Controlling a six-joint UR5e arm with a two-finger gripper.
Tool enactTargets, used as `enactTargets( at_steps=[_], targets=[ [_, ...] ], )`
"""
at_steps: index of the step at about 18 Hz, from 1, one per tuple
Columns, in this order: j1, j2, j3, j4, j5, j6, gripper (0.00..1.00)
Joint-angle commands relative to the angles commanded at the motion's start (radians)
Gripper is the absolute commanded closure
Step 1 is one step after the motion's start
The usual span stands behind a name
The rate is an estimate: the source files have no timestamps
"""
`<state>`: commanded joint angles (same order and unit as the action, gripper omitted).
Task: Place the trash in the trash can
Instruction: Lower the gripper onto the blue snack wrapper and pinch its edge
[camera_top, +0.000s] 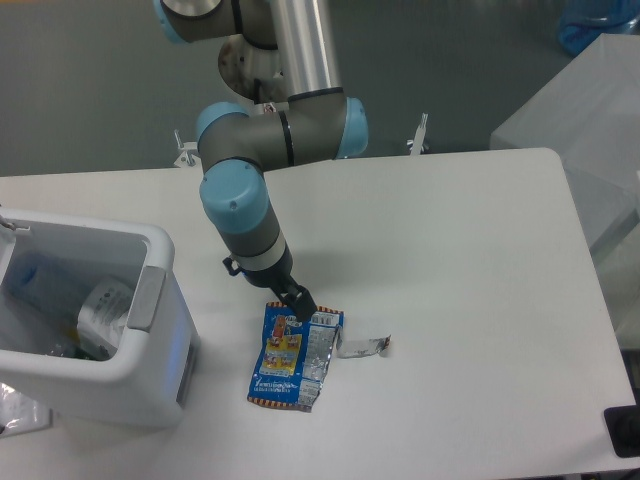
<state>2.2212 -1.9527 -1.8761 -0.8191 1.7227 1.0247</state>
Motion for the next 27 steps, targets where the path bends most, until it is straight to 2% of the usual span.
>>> enactTargets(
  at_steps=[7, 17, 21, 24, 27],
  targets=[
    [0.000, -0.035, 0.012, 0.008, 0.000, 0.002, 0.00],
    [0.000, -0.057, 0.014, 0.011, 0.003, -0.005, 0.00],
    [0.000, -0.057, 0.015, 0.011, 0.003, -0.015, 0.13],
    [0.000, -0.060, 0.020, 0.011, 0.003, -0.031, 0.27],
    [0.000, -0.066, 0.031, 0.009, 0.003, -0.044, 0.46]
  ],
)
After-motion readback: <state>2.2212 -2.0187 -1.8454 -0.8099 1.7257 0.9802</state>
